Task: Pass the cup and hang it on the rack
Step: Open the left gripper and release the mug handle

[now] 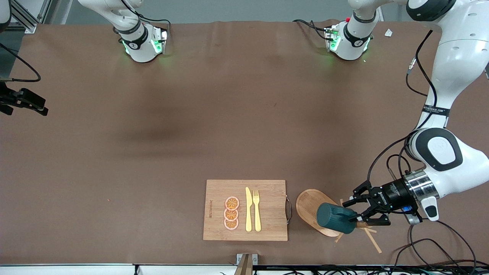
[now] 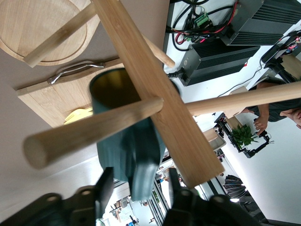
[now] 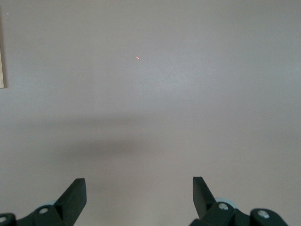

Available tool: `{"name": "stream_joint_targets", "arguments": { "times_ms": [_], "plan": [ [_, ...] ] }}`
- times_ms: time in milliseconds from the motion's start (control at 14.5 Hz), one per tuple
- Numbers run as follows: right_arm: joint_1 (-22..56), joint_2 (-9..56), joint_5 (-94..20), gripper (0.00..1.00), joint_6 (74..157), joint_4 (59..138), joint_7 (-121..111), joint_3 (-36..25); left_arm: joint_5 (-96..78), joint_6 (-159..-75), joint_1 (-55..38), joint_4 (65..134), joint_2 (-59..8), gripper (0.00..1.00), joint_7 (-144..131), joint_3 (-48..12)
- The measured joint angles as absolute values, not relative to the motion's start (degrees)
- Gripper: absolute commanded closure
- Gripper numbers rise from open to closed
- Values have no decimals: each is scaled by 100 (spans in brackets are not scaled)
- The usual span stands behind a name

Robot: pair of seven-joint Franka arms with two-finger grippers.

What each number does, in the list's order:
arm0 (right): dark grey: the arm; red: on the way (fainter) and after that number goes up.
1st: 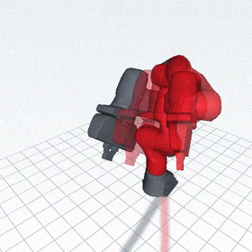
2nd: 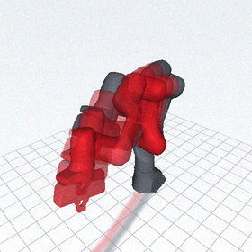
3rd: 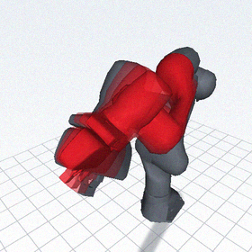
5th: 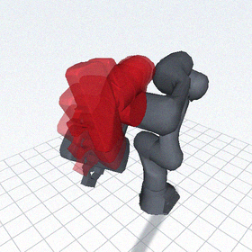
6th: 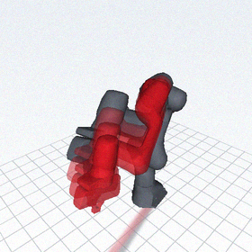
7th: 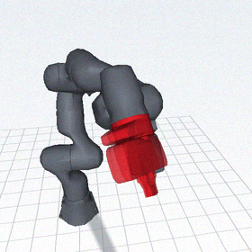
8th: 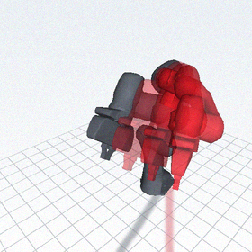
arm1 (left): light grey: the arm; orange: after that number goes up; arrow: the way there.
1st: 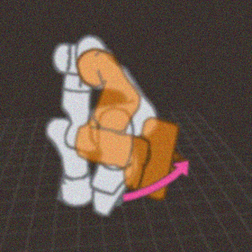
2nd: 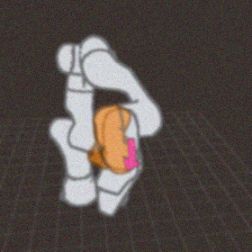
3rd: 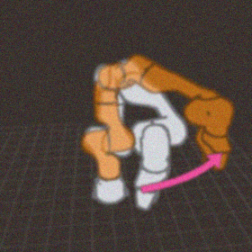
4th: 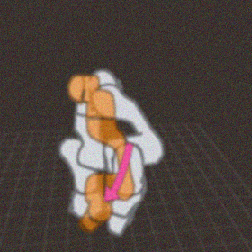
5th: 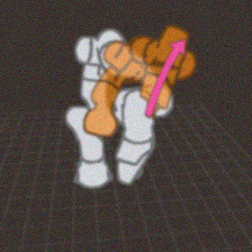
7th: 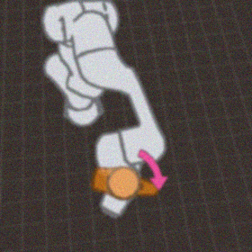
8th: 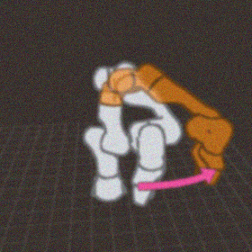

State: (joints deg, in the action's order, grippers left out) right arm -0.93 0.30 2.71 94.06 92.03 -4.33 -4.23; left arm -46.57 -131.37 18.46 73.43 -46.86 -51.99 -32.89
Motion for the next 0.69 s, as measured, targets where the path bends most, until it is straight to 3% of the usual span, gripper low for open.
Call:
{"name": "stream_joint_targets", "arguments": {
  "times_ms": [344, 689],
  "plan": [
    [-93, 29, 271, 0, 9406, 9201, -433, -423, -4435, -13079, 1829, 7255, -4504, 0, -5163, -3388],
    [-93, 29, 271, 0, 9406, 9200, -433, -424, -2927, -12232, 1730, 7247, -3913, 0, -5274, -3481]
  ]
}}
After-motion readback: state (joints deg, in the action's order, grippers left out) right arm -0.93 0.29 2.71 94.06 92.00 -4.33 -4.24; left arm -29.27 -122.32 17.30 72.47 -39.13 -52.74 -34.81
